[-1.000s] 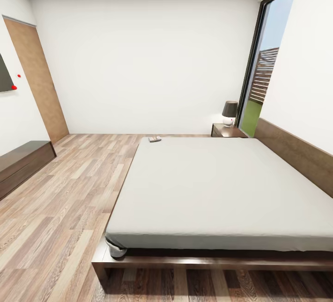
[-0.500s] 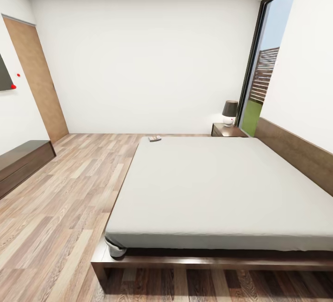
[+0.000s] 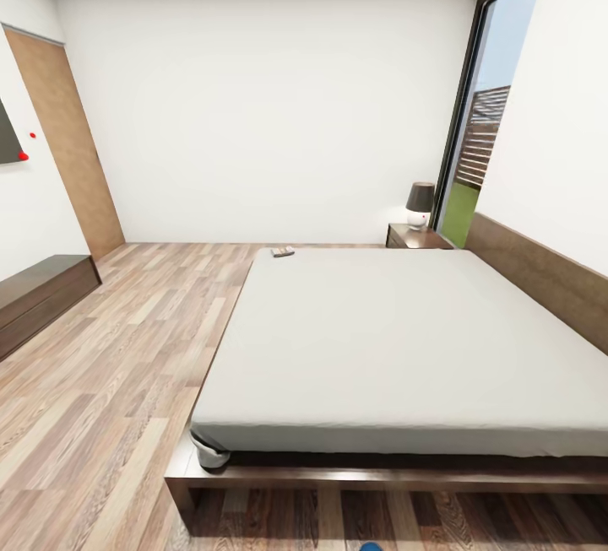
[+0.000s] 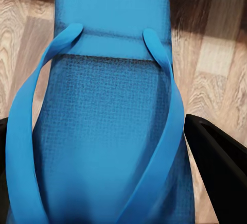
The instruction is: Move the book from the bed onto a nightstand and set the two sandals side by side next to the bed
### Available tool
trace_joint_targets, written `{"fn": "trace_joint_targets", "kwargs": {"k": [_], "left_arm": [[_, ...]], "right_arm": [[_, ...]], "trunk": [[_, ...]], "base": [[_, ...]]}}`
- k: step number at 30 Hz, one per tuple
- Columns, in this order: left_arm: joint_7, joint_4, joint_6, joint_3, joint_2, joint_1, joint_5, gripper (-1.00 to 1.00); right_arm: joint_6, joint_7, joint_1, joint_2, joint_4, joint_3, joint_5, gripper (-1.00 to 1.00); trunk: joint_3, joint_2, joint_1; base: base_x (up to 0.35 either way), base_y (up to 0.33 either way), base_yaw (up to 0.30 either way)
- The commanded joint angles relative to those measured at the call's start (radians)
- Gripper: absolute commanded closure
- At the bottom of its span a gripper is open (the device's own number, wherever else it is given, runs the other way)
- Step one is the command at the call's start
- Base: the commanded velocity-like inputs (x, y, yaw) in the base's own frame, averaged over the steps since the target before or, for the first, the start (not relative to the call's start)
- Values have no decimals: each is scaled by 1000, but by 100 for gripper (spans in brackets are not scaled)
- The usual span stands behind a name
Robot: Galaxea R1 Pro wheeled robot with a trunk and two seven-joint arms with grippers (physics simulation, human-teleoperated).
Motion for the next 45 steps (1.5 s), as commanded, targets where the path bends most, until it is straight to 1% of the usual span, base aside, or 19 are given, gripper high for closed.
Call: {"fn": "trace_joint_targets", "kwargs": {"k": [1, 5, 12, 17, 22, 29, 45], "left_arm": [[4, 1, -4, -8, 0, -1, 4, 100], [4, 1, -4, -8, 1, -1, 4, 100], [5, 1, -4, -8, 1, -1, 4, 100], [5, 0, -4, -7, 1, -1, 4, 100], [5, 0, -4, -7, 1, -1, 4, 100], [5, 0, -5, -7, 1, -1, 4, 100], [5, 0, -5, -7, 1, -1, 4, 100]], "right_arm": [[-3, 3, -1, 0, 1, -12, -10, 100], [0, 4, -2, 1, 1, -34, -10, 100], [1, 10, -2, 1, 1, -44, -9, 100], [0, 30, -2, 0, 2, -45, -9, 100], [0, 35, -2, 0, 1, -45, -8, 100], [-1, 36, -2, 0, 2, -45, -8, 100], [-3, 37, -1, 1, 3, -42, -8, 100]], "trunk": [[-5, -8, 4], [-17, -36, 19], [-17, -36, 19], [-33, -71, 39], [-48, -106, 58], [-48, -106, 58], [-99, -218, 119]], "base": [[0, 0, 0], [0, 0, 0], [0, 0, 0], [0, 0, 0], [0, 0, 0], [0, 0, 0], [0, 0, -45]]}}
